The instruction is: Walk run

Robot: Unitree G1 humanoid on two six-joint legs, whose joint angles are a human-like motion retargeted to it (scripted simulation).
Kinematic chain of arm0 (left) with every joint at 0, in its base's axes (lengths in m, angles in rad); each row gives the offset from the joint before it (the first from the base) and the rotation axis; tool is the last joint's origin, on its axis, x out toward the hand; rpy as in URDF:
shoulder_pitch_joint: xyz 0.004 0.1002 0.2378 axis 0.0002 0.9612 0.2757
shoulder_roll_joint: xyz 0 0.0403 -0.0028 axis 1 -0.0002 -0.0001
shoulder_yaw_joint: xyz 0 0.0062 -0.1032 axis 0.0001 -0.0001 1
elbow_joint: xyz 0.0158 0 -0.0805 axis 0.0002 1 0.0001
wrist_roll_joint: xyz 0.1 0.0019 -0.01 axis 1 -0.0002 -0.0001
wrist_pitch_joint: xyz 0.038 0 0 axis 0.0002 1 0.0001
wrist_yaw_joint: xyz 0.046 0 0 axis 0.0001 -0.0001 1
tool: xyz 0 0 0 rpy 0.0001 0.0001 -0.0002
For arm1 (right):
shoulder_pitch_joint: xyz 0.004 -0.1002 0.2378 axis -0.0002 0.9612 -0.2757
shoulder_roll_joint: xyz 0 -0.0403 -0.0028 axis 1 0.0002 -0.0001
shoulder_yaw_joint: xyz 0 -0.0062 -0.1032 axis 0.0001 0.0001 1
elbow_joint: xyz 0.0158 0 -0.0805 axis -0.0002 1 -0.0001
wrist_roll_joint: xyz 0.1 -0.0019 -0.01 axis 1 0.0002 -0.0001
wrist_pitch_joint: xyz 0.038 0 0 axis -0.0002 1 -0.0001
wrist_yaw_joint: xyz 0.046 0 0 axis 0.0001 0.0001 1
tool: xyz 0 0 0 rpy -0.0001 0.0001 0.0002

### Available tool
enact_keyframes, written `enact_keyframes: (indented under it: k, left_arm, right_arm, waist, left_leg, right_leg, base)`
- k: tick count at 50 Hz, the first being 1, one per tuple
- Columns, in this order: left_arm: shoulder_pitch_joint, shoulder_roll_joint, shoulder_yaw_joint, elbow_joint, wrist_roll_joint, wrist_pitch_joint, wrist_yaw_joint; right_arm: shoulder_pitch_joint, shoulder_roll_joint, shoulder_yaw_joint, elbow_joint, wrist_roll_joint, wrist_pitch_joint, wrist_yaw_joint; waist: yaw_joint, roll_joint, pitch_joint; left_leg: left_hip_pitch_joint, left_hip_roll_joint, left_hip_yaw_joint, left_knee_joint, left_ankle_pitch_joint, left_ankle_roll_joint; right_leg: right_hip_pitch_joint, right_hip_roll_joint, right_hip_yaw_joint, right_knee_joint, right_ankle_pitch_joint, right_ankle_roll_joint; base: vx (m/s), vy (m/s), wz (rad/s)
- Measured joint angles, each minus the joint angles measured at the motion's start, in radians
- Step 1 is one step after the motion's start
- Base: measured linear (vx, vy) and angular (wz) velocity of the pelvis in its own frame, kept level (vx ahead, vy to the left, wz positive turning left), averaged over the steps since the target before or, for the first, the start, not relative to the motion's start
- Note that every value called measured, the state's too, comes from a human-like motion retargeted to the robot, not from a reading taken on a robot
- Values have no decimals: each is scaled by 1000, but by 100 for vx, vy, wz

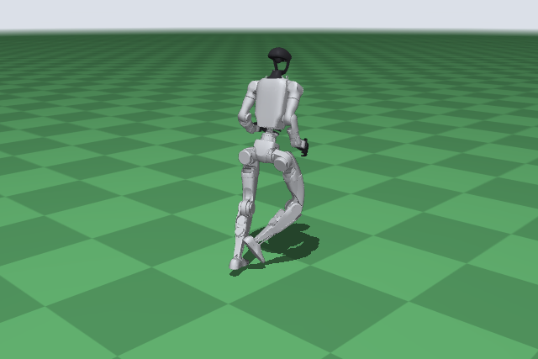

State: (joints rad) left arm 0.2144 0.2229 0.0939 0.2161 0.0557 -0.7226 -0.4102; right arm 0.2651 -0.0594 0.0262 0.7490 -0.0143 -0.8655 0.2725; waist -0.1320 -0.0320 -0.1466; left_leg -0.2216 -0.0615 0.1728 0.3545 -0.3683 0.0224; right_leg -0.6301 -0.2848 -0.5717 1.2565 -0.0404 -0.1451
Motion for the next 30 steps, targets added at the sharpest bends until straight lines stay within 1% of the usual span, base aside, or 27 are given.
enact_keyframes:
  k: [2, 3, 4, 5, 7, 8, 9, 10, 11, 12, 13, 14, 15, 16, 17, 18, 19, 20, 21, 22, 23, 25, 26, 27, 28, 29, 30]
  left_arm:
    - [44, -25, 4, -81, 39, -52, 70]
    - [55, -25, 2, -107, 64, -54, 92]
    - [63, -22, 4, -124, 88, -41, 106]
    - [70, -18, 8, -136, 110, -21, 116]
    - [60, -17, 12, -112, 152, 40, 99]
    - [49, -11, 3, -84, 162, 70, 87]
    - [36, -16, 5, -35, 180, 86, 74]
    - [23, -27, 13, 23, 202, 93, 61]
    - [20, -38, 43, 100, 224, 70, 62]
    - [26, -48, 70, 182, 253, 44, 77]
    - [47, -55, 92, 273, 299, 11, 121]
    - [64, -54, 81, 343, 310, -21, 127]
    - [79, -48, 53, 402, 303, -51, 114]
    - [74, -36, 52, 425, 278, -57, 71]
    - [73, -18, 53, 430, 257, -68, 39]
    - [78, 11, 61, 400, 245, -89, 32]
    - [89, 47, 59, 366, 233, -101, 44]
    - [101, 86, 53, 330, 220, -110, 66]
    - [99, 98, 53, 309, 221, -104, 80]
    - [89, 109, 53, 291, 220, -96, 92]
    - [64, 119, 52, 282, 219, -85, 101]
    - [-11, 137, 34, 306, 198, -89, 102]
    - [-58, 147, 28, 339, 182, -94, 98]
    - [-106, 156, 25, 379, 167, -97, 92]
    - [-152, 163, 27, 434, 155, -97, 81]
    - [-191, 172, 15, 503, 138, -92, 68]
    - [-227, 181, -5, 578, 119, -84, 53]
  right_arm:
    - [93, -80, -53, -31, 10, -116, -25]
    - [121, -101, -68, -46, 2, -156, -54]
    - [129, -117, -81, -55, -17, -167, -75]
    - [127, -130, -92, -60, -41, -164, -91]
    - [9, -131, -94, -18, -68, -116, -85]
    - [-81, -126, -89, 19, -70, -101, -66]
    - [-180, -123, -74, 53, -69, -89, -44]
    - [-282, -119, -55, 86, -67, -77, -20]
    - [-365, -119, -20, 101, -72, -64, -20]
    - [-427, -113, 16, 111, -80, -56, -36]
    - [-449, -93, 54, 107, -94, -57, -85]
    - [-459, -79, 66, 101, -108, -63, -166]
    - [-463, -69, 65, 93, -121, -70, -263]
    - [-459, -63, 52, 47, -145, -103, -348]
    - [-452, -61, 44, -8, -171, -125, -414]
    - [-436, -67, 46, -79, -206, -128, -443]
    - [-424, -70, 50, -135, -230, -113, -442]
    - [-413, -71, 55, -184, -250, -90, -427]
    - [-406, -60, 69, -211, -242, -61, -413]
    - [-399, -52, 76, -236, -232, -36, -391]
    - [-392, -48, 72, -258, -219, -18, -352]
    - [-372, -25, 8, -242, -193, 8, -288]
    - [-351, -3, -7, -212, -176, 14, -265]
    - [-325, 16, -12, -178, -161, 18, -240]
    - [-288, 31, 4, -137, -148, 18, -209]
    - [-239, 30, 16, -75, -154, 18, -194]
    - [-183, 23, 27, -4, -169, 17, -188]
  waist:
    - [-132, 10, 5]
    - [-181, 28, 11]
    - [-227, 30, 14]
    - [-271, 24, 15]
    - [-288, -24, 17]
    - [-283, -56, 28]
    - [-275, -89, 53]
    - [-266, -123, 84]
    - [-222, -162, 91]
    - [-173, -201, 92]
    - [-111, -241, 81]
    - [-40, -276, 70]
    - [36, -307, 58]
    - [121, -277, 49]
    - [205, -248, 46]
    - [286, -219, 54]
    - [353, -211, 65]
    - [414, -214, 79]
    - [472, -220, 92]
    - [525, -224, 105]
    - [567, -222, 117]
    - [573, -169, 90]
    - [553, -102, 81]
    - [514, -41, 78]
    - [437, 7, 87]
    - [383, 21, 97]
    - [340, 18, 107]
  left_leg:
    - [219, -28, 35, -174, 356, -74]
    - [285, 13, 113, -210, 547, -127]
    - [337, 21, 136, -217, 664, -138]
    - [380, 14, 133, -209, 745, -127]
    - [432, -32, 200, -157, 731, -91]
    - [462, -47, 294, -121, 703, -56]
    - [470, -61, 323, -41, 671, -26]
    - [468, -74, 319, 60, 637, 1]
    - [423, -113, 345, 181, 621, 34]
    - [365, -153, 360, 287, 604, 63]
    - [279, -198, 355, 363, 584, 82]
    - [172, -189, 385, 452, 527, 112]
    - [54, -152, 432, 547, 450, 147]
    - [-94, -76, 404, 593, 389, 138]
    - [-227, -11, 378, 613, 333, 129]
    - [-329, 32, 355, 581, 287, 122]
    - [-407, 42, 327, 491, 267, 102]
    - [-472, 34, 298, 373, 258, 76]
    - [-502, 23, 264, 224, 247, 54]
    - [-529, 15, 217, 86, 239, 30]
    - [-548, 12, 149, -31, 238, 0]
    - [-571, 71, 111, -133, 171, -25]
    - [-560, 109, 46, -105, 187, -15]
    - [-550, 139, -9, -27, 169, 31]
    - [-541, 152, -41, 153, 84, 148]
    - [-531, 187, -57, 298, 20, 152]
    - [-522, 231, -64, 425, -35, 101]
  right_leg:
    - [-123, -100, -17, -153, -72, 6]
    - [-163, -95, -24, -293, -82, 13]
    - [-186, -82, 6, -448, -108, 26]
    - [-200, -64, 56, -611, -141, 43]
    - [-225, -5, 275, -788, -195, 59]
    - [-214, -14, 341, -812, -197, 88]
    - [-179, -36, 346, -811, -139, 93]
    - [-132, -64, 320, -798, -50, 87]
    - [-112, -51, 385, -684, -146, 66]
    - [-84, -57, 440, -589, -239, 63]
    - [-43, -100, 476, -532, -328, 96]
    - [32, -114, 479, -541, -378, 121]
    - [124, -114, 465, -584, -409, 143]
    - [243, -62, 353, -689, -342, 162]
    - [361, 10, 273, -803, -241, 177]
    - [477, 122, 260, -936, -74, 185]
    - [568, 178, 251, -1028, 135, 214]
    - [645, 205, 245, -1098, 363, 254]
    - [699, 219, 225, -1121, 478, 280]
    - [744, 234, 217, -1117, 556, 281]
    - [769, 251, 230, -1060, 562, 230]
    - [814, 295, 56, -952, 564, 105]
    - [854, 326, -59, -873, 551, 17]
    - [872, 344, -142, -760, 531, -50]
    - [846, 337, -163, -579, 500, -75]
    - [759, 318, -107, -375, 459, -74]
    - [642, 293, -13, -161, 412, -59]
  base:
    - [252, -85, 171]
    - [252, -110, 149]
    - [275, -137, 135]
    - [241, -121, 77]
    - [183, -86, -23]
    - [201, -90, -72]
    - [233, -101, -85]
    - [254, -99, -130]
    - [271, -94, -162]
    - [294, -92, -174]
    - [335, -91, -100]
    - [383, -90, -12]
    - [367, -89, 36]
    - [308, -89, 17]
    - [199, -84, -62]
    - [188, -86, -116]
    - [218, -93, -150]
    - [291, -106, -170]
    - [304, -105, -188]
    - [260, -97, -195]
    - [209, -79, -122]
    - [211, -59, 4]
    - [297, -56, 65]
    - [312, -55, 98]
    - [321, -60, 99]
    - [211, -41, 71]
    - [255, -36, 47]
